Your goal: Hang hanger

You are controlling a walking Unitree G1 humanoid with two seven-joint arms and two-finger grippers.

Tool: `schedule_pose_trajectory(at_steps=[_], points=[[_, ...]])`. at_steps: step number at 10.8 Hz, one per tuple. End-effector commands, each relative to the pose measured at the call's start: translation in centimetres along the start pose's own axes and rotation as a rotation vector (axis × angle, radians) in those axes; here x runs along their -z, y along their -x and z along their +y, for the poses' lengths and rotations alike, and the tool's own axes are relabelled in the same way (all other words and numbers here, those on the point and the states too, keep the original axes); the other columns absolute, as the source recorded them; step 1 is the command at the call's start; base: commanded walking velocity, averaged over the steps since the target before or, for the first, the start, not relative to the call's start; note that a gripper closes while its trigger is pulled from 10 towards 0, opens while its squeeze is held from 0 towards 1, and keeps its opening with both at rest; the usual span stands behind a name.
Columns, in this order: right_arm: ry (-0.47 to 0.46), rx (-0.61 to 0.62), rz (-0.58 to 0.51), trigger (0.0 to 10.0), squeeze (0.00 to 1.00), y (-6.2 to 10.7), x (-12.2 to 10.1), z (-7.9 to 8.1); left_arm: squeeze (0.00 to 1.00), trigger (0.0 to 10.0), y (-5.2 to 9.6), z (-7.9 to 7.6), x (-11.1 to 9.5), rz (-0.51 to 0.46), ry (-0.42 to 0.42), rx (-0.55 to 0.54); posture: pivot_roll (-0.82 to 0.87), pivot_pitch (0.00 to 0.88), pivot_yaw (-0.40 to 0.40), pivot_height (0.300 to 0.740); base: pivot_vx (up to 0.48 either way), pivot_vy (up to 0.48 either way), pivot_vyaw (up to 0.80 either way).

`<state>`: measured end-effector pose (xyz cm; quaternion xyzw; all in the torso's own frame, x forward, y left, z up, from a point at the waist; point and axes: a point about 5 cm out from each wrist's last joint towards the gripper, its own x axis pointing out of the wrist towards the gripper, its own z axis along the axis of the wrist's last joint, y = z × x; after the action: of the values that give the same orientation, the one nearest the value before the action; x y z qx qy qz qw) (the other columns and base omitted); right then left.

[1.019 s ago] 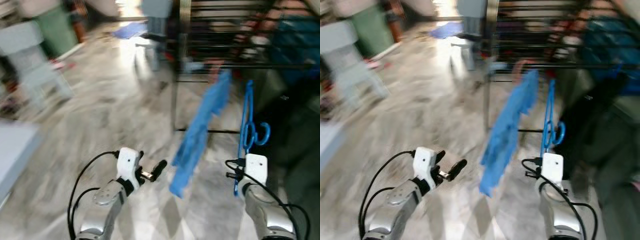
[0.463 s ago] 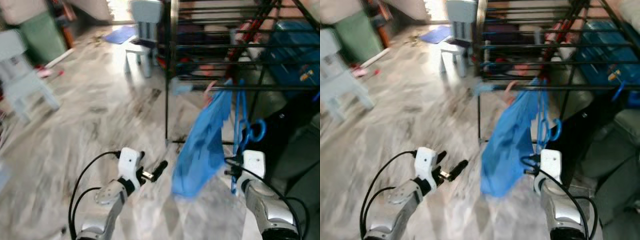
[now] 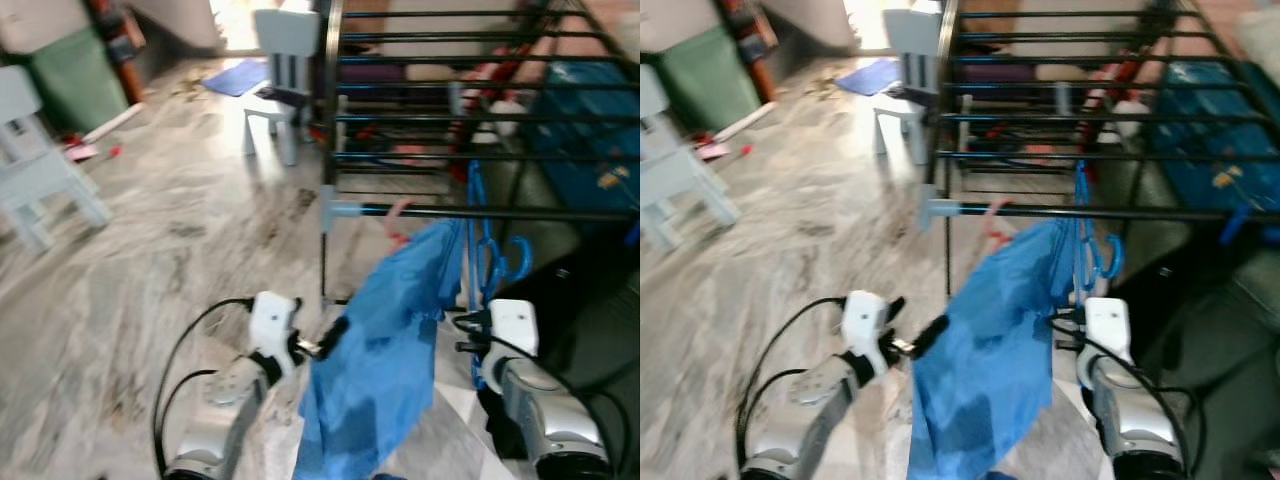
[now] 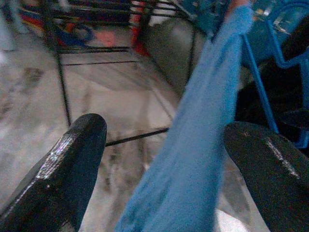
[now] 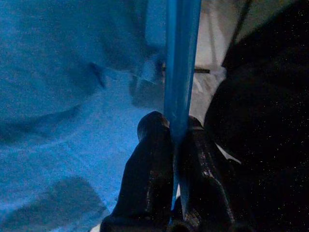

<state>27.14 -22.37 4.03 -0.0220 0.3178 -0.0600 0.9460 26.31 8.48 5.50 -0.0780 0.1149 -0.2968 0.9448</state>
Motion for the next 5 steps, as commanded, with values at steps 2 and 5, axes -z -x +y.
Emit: schedule_pose_trajectory(at_steps=[2, 5], points=[[0.032, -0.018, -0.019, 10.0, 0.0, 0.2, 0.0, 0.1, 0.0, 10.0, 0.1, -0.1, 0.2, 0.004, 0.001, 0.003, -0.11, 0.082, 0.023, 0.74, 0.0, 0.0, 0.0], [0.097, 0.015, -0.1, 10.0, 0.0, 0.1, -1.7, -0.6, 0.0, 10.0, 0.0, -0.1, 0.4, 0.016, -0.003, 0.0, -0.11, 0.076, 0.017, 0.74, 0.0, 0.0, 0.0]])
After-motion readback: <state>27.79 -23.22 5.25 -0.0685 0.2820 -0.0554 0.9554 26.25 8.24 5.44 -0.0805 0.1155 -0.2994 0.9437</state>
